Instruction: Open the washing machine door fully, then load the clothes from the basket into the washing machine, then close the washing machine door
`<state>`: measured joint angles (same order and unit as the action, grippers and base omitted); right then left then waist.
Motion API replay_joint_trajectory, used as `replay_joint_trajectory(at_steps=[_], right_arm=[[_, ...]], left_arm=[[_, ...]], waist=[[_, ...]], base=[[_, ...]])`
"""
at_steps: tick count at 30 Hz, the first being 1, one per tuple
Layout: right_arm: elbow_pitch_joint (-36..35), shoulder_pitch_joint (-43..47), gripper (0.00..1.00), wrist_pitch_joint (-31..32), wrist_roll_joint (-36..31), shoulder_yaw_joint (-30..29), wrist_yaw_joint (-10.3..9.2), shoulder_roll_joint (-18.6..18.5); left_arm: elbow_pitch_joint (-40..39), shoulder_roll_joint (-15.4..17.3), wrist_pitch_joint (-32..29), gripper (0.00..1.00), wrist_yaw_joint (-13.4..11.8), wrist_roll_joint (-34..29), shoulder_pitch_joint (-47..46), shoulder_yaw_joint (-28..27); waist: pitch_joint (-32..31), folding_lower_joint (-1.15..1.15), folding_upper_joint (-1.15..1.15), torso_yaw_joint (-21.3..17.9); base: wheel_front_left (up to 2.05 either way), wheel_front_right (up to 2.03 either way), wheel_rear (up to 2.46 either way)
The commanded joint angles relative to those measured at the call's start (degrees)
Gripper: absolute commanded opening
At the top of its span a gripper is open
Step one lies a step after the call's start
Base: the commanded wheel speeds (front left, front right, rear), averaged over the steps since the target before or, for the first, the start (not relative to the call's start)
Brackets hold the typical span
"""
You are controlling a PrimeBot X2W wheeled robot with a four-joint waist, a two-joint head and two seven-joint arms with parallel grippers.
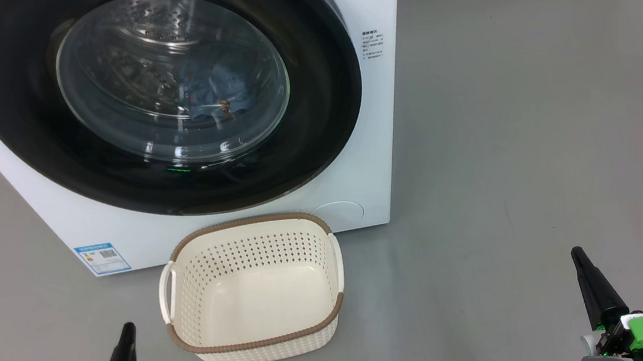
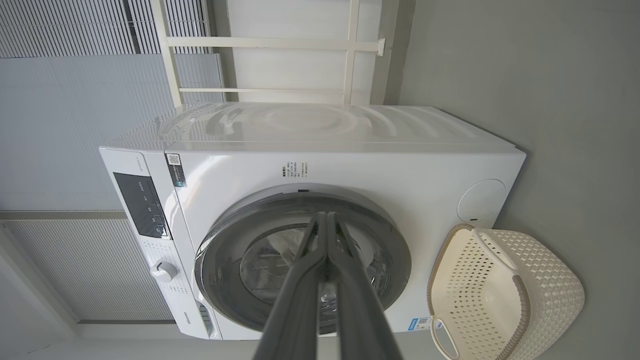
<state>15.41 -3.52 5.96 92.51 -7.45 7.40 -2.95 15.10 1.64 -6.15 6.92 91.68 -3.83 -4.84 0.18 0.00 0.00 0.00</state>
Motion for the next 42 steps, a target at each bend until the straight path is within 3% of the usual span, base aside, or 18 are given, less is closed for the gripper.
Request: replay_joint_trajectory(at_steps=[1, 42], right_arm=[[-1.4, -2.6, 0.00, 0.3, -0.1, 1.2, 0.09, -0.2], [-1.4, -2.6, 0.00, 0.4, -0.2, 1.1, 0.09, -0.1]], left_arm=[[-1.0, 1.2, -0.3, 0.00, 0.6, 0.5, -2.4, -1.7], [-1.1, 1.2, -0.3, 0.00, 0.6, 0.5, -2.4, -1.7]], waist=[[0.0, 0.00, 0.00, 0.0], [0.0, 0.00, 0.00, 0.0]], base=[[0.00, 0.00, 0.00], [0.00, 0.00, 0.00]])
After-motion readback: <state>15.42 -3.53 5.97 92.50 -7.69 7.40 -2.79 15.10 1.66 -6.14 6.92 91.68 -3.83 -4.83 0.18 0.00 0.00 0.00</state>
